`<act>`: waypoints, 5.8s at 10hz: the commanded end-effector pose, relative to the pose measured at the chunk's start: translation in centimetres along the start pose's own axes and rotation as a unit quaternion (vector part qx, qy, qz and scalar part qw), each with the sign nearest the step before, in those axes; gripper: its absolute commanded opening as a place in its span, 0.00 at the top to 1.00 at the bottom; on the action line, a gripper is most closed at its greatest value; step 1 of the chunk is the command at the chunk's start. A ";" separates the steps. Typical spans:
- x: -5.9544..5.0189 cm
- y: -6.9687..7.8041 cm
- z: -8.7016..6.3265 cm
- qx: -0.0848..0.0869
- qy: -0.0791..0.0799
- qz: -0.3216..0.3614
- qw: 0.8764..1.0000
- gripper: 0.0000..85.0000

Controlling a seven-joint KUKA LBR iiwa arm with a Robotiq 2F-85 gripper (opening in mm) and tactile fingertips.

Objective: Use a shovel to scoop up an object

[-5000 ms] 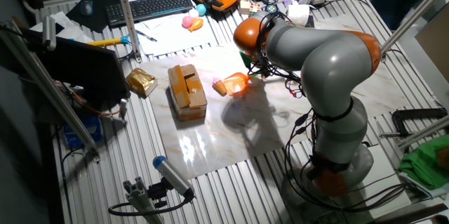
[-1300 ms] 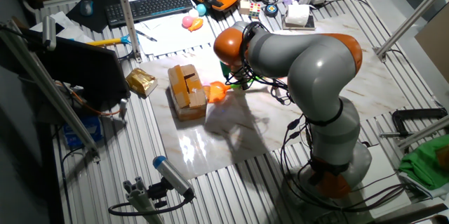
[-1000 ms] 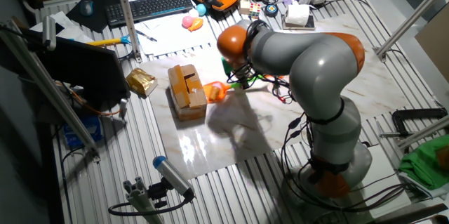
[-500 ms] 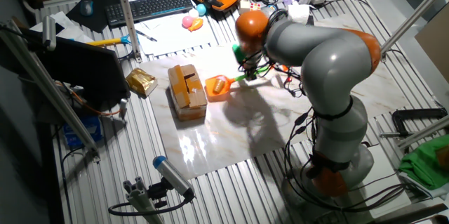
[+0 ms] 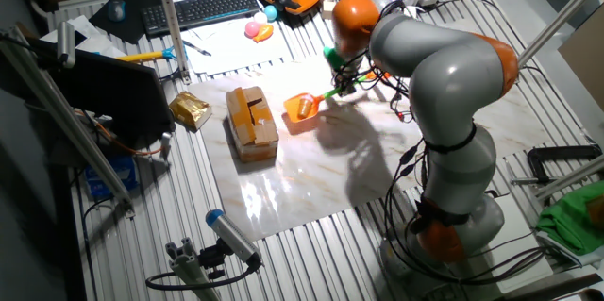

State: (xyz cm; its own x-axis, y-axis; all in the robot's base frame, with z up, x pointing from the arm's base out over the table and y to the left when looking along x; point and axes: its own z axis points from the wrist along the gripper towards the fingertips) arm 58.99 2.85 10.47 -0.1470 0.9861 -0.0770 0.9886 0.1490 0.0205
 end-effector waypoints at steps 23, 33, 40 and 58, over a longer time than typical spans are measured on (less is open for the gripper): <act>-1.6 1.6 5.8 -0.007 0.085 -0.006 0.996 0.99; -1.6 1.7 7.4 -0.019 0.101 -0.005 0.995 0.36; -2.5 0.0 1.6 -0.022 0.032 -0.047 0.998 0.29; -4.0 -4.4 -9.2 -0.013 0.044 -0.287 0.957 0.99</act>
State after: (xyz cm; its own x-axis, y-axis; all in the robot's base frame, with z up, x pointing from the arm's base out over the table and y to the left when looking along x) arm 54.92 -1.05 19.83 -0.6690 0.7432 0.0015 0.7430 0.6688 0.0258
